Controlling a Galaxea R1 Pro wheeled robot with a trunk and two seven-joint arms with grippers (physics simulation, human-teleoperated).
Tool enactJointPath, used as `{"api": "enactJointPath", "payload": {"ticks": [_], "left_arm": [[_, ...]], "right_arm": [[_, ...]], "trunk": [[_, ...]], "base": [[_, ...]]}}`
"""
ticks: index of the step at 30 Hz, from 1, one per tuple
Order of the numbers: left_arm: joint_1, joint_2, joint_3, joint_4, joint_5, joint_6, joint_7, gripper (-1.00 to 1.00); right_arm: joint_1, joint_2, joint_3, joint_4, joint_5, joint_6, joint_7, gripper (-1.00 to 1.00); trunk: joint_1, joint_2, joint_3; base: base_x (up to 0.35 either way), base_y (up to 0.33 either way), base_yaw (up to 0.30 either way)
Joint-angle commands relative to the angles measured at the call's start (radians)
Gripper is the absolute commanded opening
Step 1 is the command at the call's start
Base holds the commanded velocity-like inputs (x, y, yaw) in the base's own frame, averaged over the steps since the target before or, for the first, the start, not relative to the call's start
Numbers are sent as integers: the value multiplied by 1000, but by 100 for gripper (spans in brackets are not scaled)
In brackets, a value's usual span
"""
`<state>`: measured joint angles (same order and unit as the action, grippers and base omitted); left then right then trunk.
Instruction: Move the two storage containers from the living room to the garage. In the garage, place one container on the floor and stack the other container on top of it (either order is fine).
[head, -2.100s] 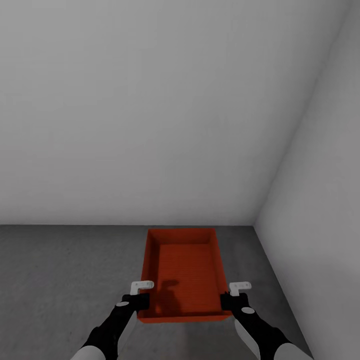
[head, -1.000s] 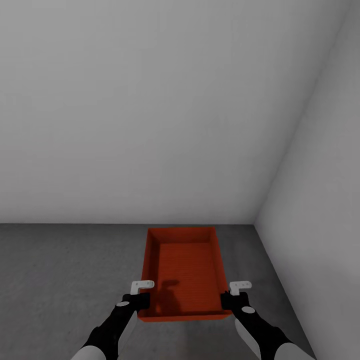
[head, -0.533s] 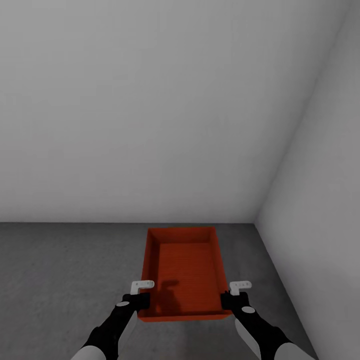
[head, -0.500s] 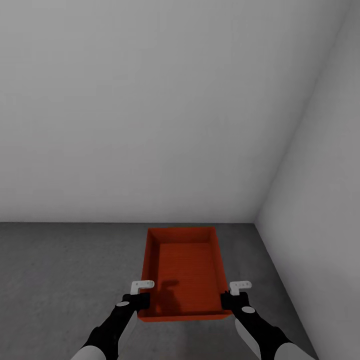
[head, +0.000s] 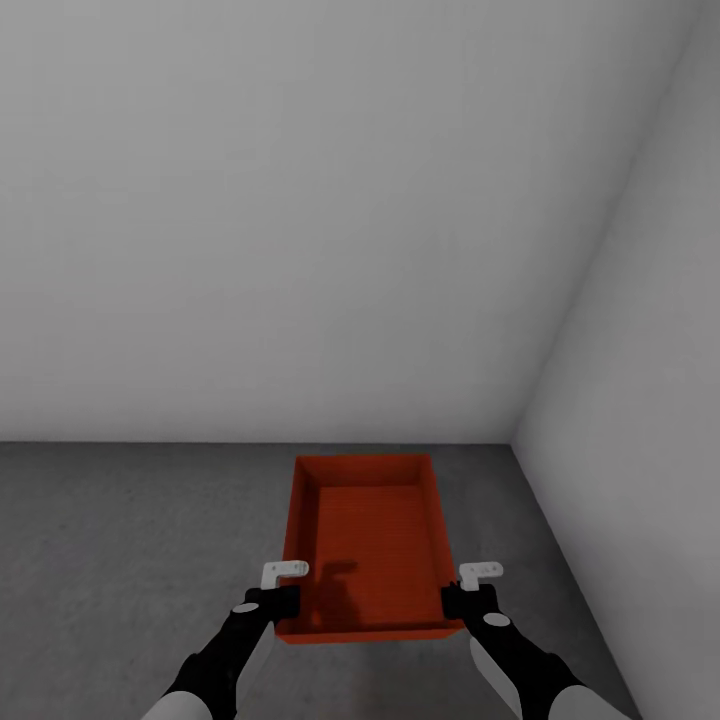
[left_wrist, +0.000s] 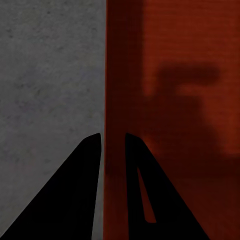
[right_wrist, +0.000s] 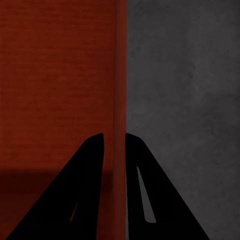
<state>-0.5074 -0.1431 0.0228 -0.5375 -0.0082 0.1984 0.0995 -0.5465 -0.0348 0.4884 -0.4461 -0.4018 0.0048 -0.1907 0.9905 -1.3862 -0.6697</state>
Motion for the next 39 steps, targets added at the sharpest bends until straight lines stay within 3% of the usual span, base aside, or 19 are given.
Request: {"api": "enactJointPath", "payload": {"ticks": [1, 39], "left_arm": [[0, 0, 0, -6, -3, 1, 8, -100], [0, 0, 0, -6, -3, 1, 8, -100]], "right_arm": [[-1, -16, -21, 57, -20, 0, -6, -100], [-1, -17, -21, 57, -20, 0, -6, -100]], "trunk": [[4, -8, -4], [150, -274, -123]], "base": [[0, 0, 0], [0, 0, 0]]}}
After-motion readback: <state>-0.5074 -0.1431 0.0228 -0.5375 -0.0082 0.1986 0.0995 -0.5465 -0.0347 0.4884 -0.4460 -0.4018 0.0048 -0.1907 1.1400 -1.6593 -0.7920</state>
